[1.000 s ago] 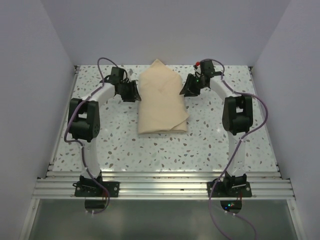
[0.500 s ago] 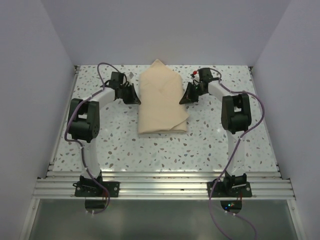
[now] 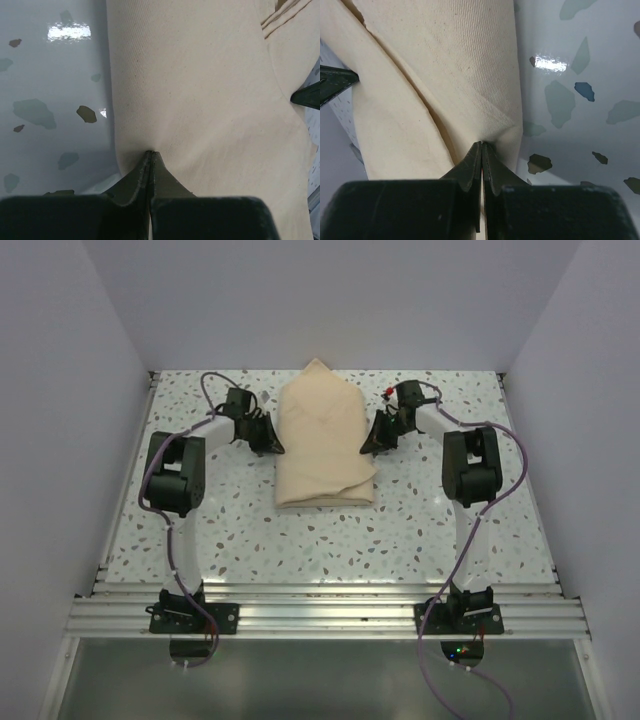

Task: Prepare the surgical pack

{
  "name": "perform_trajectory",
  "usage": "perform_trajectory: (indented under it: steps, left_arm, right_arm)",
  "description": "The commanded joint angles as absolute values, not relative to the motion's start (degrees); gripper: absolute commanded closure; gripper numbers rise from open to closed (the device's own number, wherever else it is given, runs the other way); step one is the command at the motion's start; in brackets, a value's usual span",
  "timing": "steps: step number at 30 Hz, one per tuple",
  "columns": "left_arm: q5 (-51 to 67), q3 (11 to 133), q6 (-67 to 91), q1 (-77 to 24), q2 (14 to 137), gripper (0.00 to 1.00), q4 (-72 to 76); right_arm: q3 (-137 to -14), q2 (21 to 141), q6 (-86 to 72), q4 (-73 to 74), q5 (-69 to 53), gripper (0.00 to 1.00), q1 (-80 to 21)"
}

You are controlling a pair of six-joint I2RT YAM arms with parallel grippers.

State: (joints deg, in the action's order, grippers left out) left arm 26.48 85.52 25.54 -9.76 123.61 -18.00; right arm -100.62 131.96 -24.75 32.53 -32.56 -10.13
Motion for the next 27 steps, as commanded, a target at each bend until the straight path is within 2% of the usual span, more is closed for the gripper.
perform_trajectory:
  steps: [1, 10, 23, 27]
  left_arm:
    - [19.9, 85.7, 24.0, -9.3, 127.7, 1.00, -25.1]
    - [16.4, 84.1, 22.5, -9.1, 127.1, 1.00, -30.4]
    - [15.1, 68.9, 22.7, -9.1, 115.5, 1.00, -30.0]
    - [14.3, 69.3, 21.9, -9.1, 111.3, 1.00, -30.7]
  right_arm:
    - [-100.5, 133.2, -22.8, 36.3, -28.8, 1.00, -10.1]
    - [-94.7, 131.8, -22.4, 36.8, -27.4, 1.00, -10.2]
    - [-82.7, 123.6, -21.8, 36.0, -28.6, 1.00, -11.0]
    - [-84.8, 121.9, -21.0, 38.2, -28.8, 1.00, -11.1]
